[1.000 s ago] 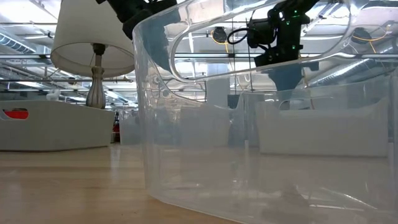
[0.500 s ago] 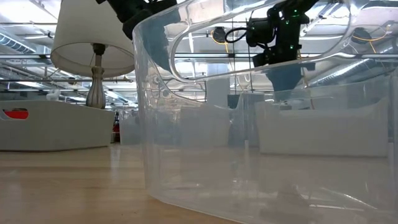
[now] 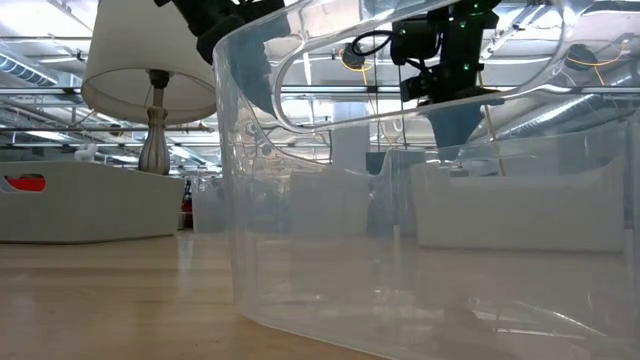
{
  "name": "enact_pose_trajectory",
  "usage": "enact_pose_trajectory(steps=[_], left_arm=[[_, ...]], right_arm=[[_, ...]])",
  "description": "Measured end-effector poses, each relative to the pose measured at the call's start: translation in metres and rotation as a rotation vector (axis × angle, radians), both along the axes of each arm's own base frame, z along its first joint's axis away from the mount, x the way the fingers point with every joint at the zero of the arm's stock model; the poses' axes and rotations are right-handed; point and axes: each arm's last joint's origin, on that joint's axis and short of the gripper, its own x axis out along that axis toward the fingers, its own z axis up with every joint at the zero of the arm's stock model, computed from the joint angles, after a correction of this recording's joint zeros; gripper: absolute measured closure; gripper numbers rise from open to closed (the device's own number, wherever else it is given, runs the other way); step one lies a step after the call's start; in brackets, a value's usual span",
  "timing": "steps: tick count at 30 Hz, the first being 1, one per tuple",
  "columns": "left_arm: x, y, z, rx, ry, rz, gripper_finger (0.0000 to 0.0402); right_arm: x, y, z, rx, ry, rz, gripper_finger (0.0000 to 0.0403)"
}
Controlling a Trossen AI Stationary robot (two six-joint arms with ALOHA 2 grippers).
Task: Stack baskets by color
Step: Stack the bottom gray bin on top of the top gray bin
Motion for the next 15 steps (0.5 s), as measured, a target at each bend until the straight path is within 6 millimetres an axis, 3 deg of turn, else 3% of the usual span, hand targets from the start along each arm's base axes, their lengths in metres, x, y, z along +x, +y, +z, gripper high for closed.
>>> enact_pose_trajectory(steps=[11,15], left_arm=[[0.000,0.000,0.000,0.003,0.001,-0.004,0.0387],[0.000,0.000,0.000,0.003,0.001,-0.004,0.0387]], right_arm=[[0.002,0.012,-0.002,0.052,-0.004,-0.035,0.0361],[0.000,0.013,-0.017,0.091,-0.017,-0.036,0.0397]])
